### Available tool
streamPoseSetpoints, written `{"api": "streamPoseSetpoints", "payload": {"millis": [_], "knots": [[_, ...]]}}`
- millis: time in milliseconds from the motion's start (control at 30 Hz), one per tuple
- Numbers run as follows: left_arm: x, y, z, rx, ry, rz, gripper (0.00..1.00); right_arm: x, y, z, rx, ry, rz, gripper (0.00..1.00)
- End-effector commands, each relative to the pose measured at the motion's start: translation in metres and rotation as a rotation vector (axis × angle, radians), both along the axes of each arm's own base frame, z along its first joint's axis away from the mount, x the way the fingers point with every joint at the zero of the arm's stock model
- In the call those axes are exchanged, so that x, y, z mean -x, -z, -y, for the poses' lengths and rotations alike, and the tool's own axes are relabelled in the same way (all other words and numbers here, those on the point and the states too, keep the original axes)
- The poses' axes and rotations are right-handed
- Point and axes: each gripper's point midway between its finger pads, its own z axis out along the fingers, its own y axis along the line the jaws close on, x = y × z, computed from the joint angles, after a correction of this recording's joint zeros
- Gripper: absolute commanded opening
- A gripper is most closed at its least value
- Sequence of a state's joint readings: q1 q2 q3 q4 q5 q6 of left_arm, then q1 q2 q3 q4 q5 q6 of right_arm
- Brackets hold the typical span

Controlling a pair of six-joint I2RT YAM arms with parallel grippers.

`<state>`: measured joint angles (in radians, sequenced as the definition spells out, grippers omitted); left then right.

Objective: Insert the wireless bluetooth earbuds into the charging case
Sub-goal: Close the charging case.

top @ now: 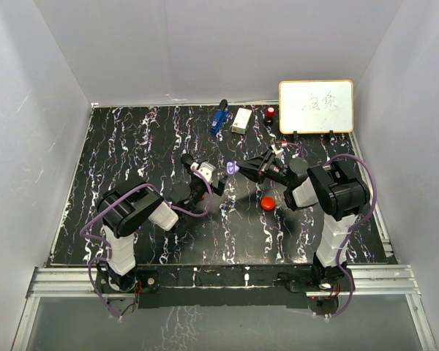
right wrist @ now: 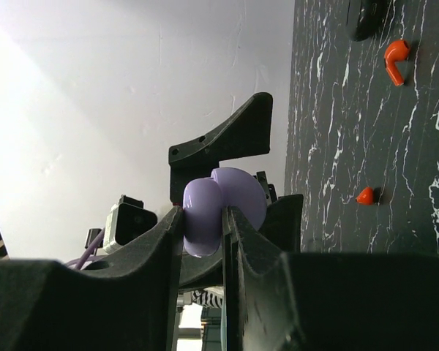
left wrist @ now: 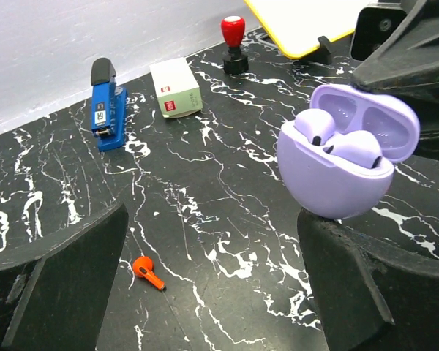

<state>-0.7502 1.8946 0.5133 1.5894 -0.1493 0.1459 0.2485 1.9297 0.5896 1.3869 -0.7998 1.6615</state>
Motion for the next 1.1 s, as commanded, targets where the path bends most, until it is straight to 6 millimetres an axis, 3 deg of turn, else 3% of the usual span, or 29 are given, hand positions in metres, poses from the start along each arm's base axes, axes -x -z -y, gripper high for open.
{"api": "streamPoseSetpoints", "payload": {"millis": [0, 233, 500, 667, 867, 1067], "knots": [[-0.003, -0.070, -0.010, 0.151, -0.050, 0.189, 0.99, 0.007, -0.009, -0.001, 0.014, -0.012, 0.069, 0.00], [-0.002, -0.082, -0.009, 0.162, -0.042, 0.215, 0.99, 0.009, -0.004, 0.000, 0.022, -0.007, 0.062, 0.00], [0.020, -0.055, -0.012, 0.142, 0.024, 0.135, 0.99, -0.003, -0.019, 0.001, -0.001, 0.018, 0.094, 0.00], [0.031, -0.045, 0.004, 0.092, 0.097, 0.145, 0.99, -0.011, -0.028, -0.001, -0.008, 0.028, 0.115, 0.00], [0.024, -0.049, 0.030, 0.079, 0.142, 0.174, 0.99, -0.012, -0.029, -0.002, -0.004, 0.026, 0.117, 0.00], [0.011, -0.059, 0.040, 0.080, 0.128, 0.210, 0.99, -0.007, -0.025, -0.001, -0.001, 0.021, 0.108, 0.00]]}}
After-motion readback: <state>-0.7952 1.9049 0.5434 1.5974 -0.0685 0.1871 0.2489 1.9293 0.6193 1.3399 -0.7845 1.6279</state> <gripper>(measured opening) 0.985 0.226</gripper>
